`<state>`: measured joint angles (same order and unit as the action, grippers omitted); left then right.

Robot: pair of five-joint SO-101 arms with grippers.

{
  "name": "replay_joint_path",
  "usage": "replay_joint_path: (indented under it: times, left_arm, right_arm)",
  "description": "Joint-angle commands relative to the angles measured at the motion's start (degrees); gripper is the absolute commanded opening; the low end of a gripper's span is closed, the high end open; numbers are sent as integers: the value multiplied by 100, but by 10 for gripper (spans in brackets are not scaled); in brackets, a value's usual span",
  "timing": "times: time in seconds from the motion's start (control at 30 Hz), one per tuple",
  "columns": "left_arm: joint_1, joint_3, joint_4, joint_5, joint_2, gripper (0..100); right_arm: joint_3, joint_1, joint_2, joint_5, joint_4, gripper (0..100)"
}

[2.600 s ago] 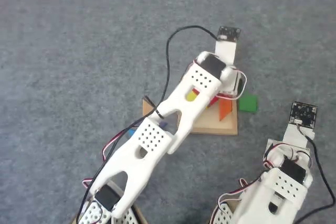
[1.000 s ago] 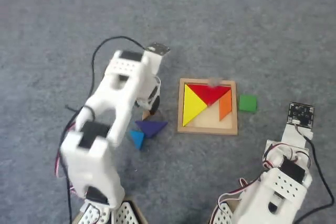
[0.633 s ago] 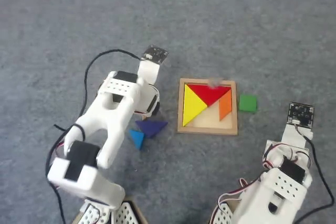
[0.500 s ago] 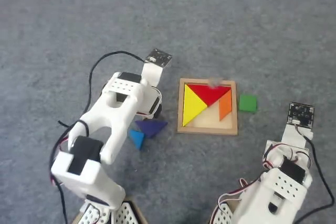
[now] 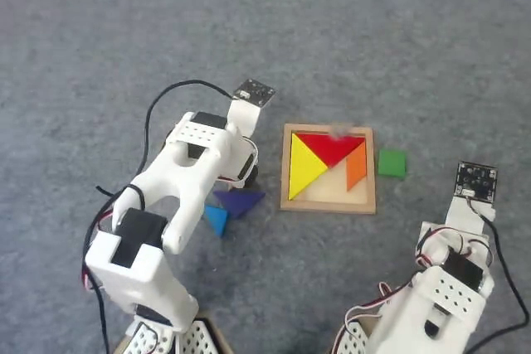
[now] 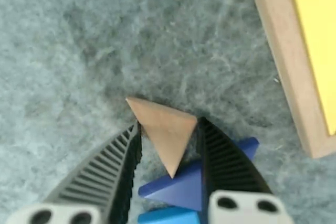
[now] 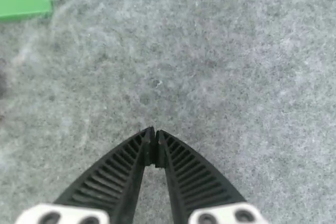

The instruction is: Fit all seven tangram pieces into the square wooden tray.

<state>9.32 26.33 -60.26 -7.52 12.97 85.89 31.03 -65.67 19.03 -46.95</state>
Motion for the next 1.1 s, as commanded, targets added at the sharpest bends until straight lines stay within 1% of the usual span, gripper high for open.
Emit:
replay_joint_path:
  times: [0.0,0.1,0.23,0.33,0.47,0.6,0.67,0.83,1.07]
  left_arm:
    - [-149,-189,-132,53,-510,160]
    - [18,-119,-387,44,-1222,160]
    - [448,286,-316,35,-1785,160]
    - [545,409,-70,62,-1626,160]
    - [527,321,70,53,-923,160]
    - [185,110,149,53,-220,159]
    - [-26,-75,44,44,-26,159]
    - [-193,-180,-114,-176,35,159]
    - [-484,-224,-114,-211,53,159]
  right_arm:
    - [-62,-57,-154,62,-31,6]
    - [-62,-57,-154,62,-31,6]
    - [-62,-48,-154,62,-31,6]
    - [-62,-48,-154,62,-40,6]
    - [-62,-48,-154,62,-48,6]
    - [-62,-48,-154,62,-57,6]
    - [-62,-48,-154,62,-57,6]
    - [-62,-48,-154,62,-66,6]
    - [-62,-48,-154,62,-66,6]
